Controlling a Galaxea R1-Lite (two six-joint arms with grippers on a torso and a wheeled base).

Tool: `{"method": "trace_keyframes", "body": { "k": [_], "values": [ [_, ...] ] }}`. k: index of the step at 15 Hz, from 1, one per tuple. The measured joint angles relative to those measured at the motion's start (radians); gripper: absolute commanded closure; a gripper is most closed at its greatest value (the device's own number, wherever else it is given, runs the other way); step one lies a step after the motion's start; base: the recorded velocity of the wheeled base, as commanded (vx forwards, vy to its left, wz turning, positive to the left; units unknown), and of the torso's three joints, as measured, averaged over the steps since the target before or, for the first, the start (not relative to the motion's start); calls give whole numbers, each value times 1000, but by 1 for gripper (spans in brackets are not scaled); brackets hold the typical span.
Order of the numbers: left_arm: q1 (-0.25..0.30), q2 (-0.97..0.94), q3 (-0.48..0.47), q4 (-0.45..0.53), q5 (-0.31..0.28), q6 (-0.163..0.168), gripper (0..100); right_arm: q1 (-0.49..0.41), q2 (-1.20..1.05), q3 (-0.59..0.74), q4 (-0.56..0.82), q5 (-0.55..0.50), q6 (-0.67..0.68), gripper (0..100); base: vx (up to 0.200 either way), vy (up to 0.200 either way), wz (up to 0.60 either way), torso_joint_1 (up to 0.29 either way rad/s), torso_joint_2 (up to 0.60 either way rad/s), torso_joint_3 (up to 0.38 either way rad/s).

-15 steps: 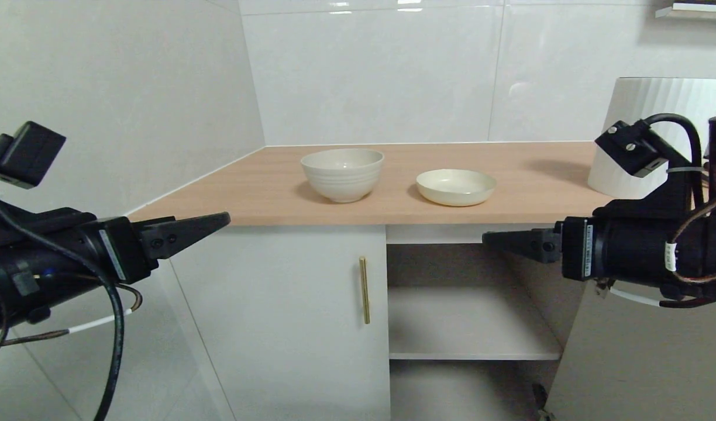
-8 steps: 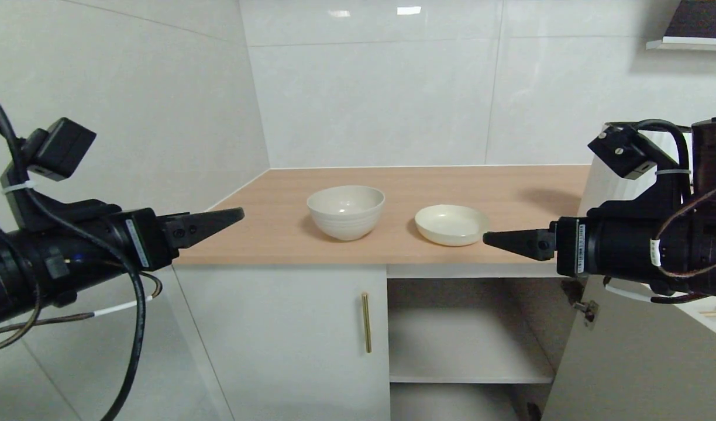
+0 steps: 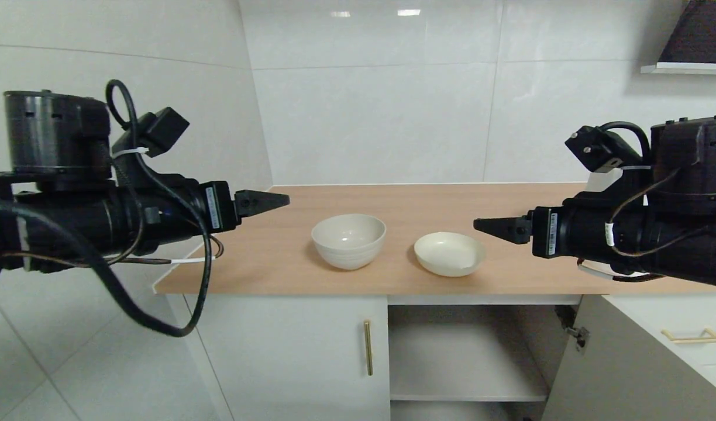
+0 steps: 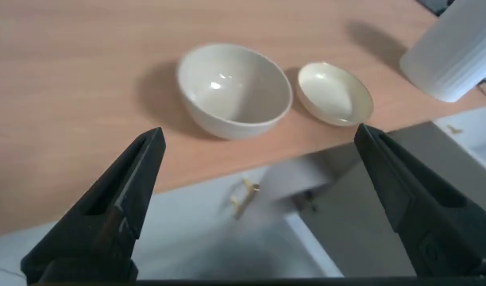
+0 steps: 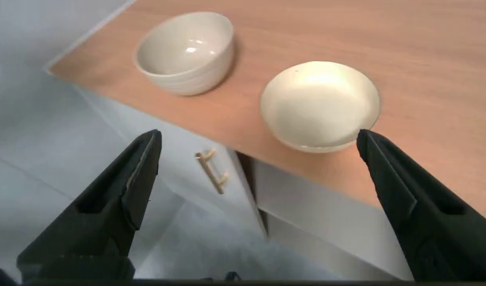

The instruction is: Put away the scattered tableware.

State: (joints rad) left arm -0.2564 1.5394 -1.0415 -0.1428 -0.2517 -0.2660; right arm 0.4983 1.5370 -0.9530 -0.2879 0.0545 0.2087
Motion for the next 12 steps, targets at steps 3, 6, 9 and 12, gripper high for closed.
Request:
{"method": "trace_keyframes", "body": {
  "k": [3, 6, 9, 12],
  "values": [
    [-21, 88, -113, 96, 3, -161, 0, -17, 70, -36, 4, -34, -1, 0, 0, 0, 0, 7, -17, -9],
    [-28, 181, -242, 209, 63, -297, 0, -31, 164, -190, 185, -185, 50, 0, 0, 0, 0, 0, 0, 0],
    [-45, 297, -337, 226, 223, -353, 0, -32, 239, -344, 325, -248, 195, 0, 0, 0, 0, 0, 0, 0],
    [-75, 412, -396, 224, 349, -359, 0, -33, 297, -382, 327, -289, 204, 0, 0, 0, 0, 0, 0, 0]
  ]
}}
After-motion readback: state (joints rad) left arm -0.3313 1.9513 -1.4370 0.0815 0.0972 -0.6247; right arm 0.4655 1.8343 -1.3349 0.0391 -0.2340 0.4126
